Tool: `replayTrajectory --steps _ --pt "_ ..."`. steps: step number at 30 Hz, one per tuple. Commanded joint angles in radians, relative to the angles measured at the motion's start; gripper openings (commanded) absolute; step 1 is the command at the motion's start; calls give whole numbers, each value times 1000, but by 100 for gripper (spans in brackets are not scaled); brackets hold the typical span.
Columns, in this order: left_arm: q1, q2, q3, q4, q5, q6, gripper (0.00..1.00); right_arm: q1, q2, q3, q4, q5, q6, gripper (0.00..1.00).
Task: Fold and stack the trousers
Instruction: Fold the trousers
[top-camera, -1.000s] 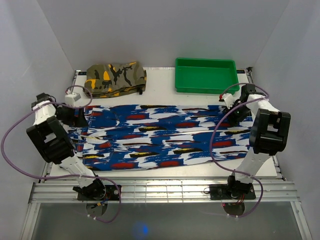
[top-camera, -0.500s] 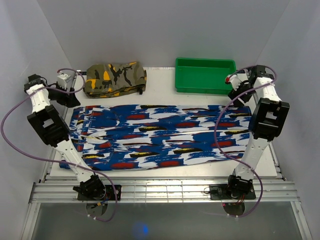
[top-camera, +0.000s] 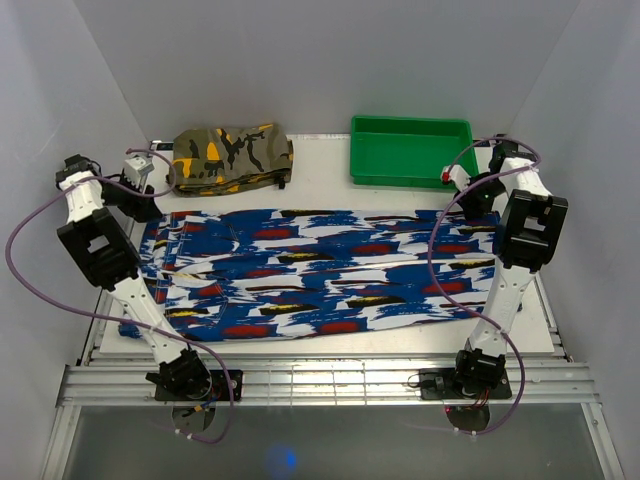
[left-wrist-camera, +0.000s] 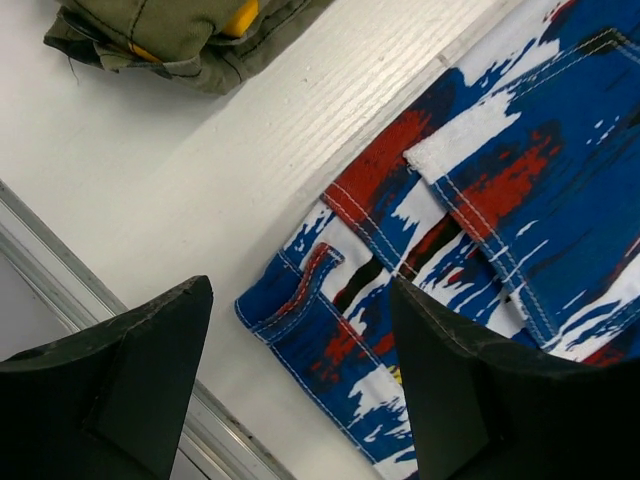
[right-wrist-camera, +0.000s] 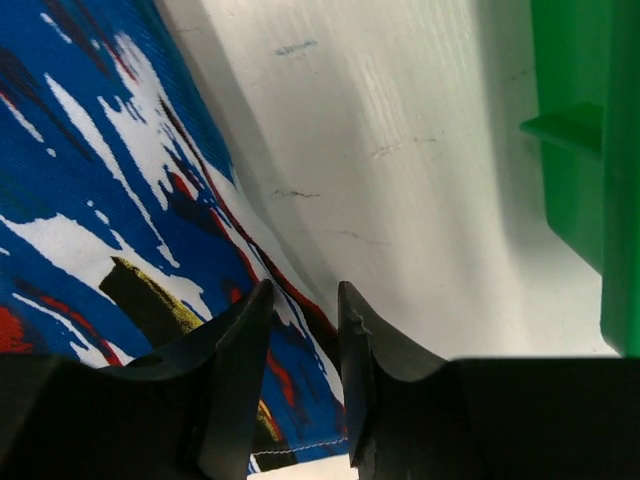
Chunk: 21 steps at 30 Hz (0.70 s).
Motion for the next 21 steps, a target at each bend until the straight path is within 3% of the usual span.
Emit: replayTrajectory --steps 1,9,16,21 --pt "-3 28 66 -5 10 106 81 -5 0 -30 -25 4 -68 38" --pt "-4 142 159 24 87 95 79 -5 -5 -55 -42 16 -76 23" --pt "-10 191 111 -42 87 190 78 -5 -3 -64 -39 32 -86 22" --pt "-12 235 114 -62 58 204 57 -5 0 -64 -36 41 -89 14"
